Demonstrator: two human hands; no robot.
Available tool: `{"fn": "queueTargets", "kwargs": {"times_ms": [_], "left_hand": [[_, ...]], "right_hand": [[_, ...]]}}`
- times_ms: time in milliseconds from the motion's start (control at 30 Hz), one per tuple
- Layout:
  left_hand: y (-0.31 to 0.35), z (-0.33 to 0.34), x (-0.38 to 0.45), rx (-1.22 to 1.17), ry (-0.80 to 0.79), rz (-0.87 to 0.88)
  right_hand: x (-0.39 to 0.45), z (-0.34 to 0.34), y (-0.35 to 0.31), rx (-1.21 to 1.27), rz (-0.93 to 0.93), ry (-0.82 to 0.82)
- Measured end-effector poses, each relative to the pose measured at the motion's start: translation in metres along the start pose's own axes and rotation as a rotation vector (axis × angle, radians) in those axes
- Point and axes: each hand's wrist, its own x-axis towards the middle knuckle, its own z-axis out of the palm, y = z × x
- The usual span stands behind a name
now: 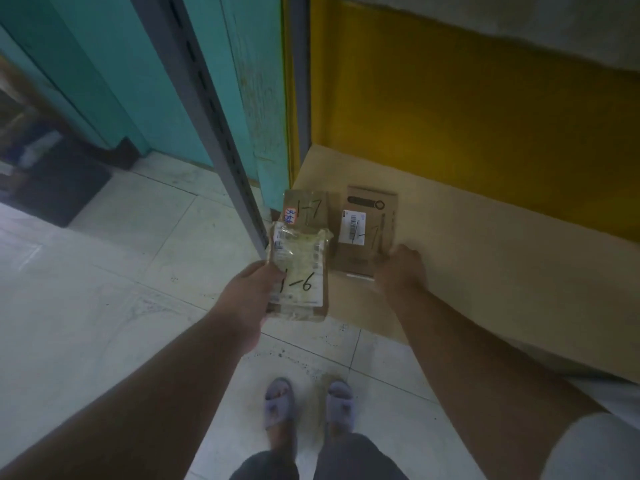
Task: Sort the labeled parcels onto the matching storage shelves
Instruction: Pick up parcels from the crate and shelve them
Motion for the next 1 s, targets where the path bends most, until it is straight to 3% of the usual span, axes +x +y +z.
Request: {"fn": "queueTargets", "kwargs": {"times_ms": [67, 167, 233, 500, 800, 1000], "left_hand": [[0.002, 0.006, -0.010, -0.007, -0.013, 0.015], [0.007, 0.019, -0.037, 0.021, -0.058, 0.056], [0.007, 0.028, -0.058, 0.025, -0.117, 0.094], [0.032, 0.014, -0.125, 0.163, -0.308, 0.356], [0.131, -0.028, -0.204, 0.452, -0.391, 0.889], [0.219, -0.021, -0.270, 0.724, -0.221, 1.259]], "right_hand": [[-0.016, -0.016, -0.005, 0.304, -0.110, -0.137], [-0.062, -0.054, -0.011, 0.831, -0.171, -0.480], [-0.090, -0.078, -0.008, 0.890, -0.276, -0.554], [-0.174, -0.161, -0.006, 0.901, -0.488, -0.173], [-0.286, -0.251, -0.056, 0.872, -0.629, 0.254], [-0.317, -0.353, -0.103, 0.959, -0.709, 0.367]]}}
